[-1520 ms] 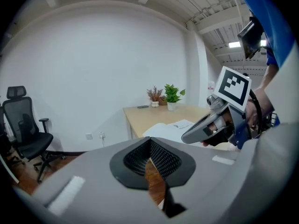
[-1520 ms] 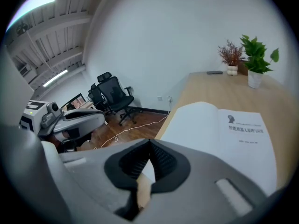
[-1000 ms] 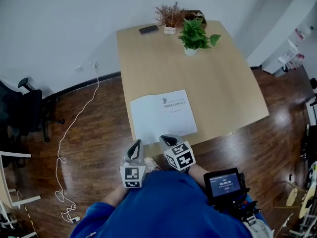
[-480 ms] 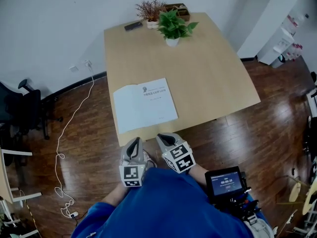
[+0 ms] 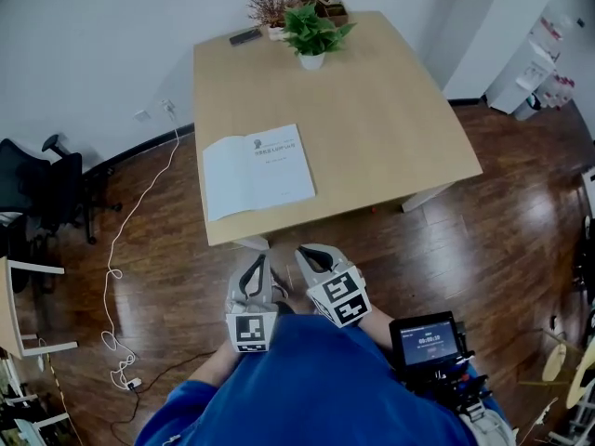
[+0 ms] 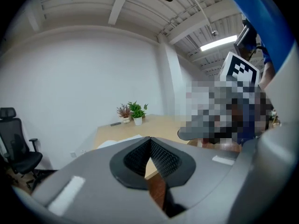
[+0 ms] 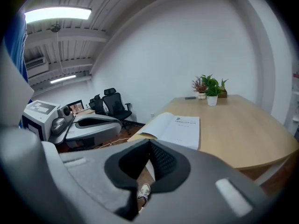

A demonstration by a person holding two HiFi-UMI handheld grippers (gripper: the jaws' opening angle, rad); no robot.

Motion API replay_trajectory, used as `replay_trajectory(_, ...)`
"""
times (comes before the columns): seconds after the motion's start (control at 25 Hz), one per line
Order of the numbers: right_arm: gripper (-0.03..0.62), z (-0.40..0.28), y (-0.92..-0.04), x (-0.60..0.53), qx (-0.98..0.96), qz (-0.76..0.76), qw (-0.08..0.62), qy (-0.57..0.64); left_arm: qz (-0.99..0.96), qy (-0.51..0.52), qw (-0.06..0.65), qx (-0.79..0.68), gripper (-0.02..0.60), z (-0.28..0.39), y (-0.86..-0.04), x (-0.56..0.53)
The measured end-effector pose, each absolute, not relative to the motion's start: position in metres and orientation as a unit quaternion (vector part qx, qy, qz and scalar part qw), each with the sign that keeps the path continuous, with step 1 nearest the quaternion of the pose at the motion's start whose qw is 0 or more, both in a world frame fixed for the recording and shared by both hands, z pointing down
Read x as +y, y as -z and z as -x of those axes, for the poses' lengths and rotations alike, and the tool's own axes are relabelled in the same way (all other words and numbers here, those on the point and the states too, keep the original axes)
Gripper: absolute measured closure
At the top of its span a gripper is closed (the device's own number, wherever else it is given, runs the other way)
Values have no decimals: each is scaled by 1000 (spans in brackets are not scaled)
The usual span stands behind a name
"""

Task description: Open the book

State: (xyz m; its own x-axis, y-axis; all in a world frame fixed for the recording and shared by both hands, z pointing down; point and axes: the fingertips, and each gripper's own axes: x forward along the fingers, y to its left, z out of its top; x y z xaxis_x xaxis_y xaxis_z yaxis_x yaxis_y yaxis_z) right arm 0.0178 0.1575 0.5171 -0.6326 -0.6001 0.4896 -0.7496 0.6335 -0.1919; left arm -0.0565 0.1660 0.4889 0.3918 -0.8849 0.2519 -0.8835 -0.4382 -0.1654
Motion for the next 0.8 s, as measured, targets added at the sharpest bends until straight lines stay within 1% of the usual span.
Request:
replay_trajectory(0.16, 591, -27, -514, 173, -885, -389, 187, -171, 832, 152, 10, 534, 574, 53, -485, 180)
replay_trajectory(0.36, 591, -28, -506, 189, -881, -400, 190, -167, 836, 153, 1, 526, 574, 58, -484, 193)
replay_trajectory(0.8, 591, -16, -486, 207, -867, -443, 185, -136, 858, 136, -8, 495, 575, 72, -480, 207)
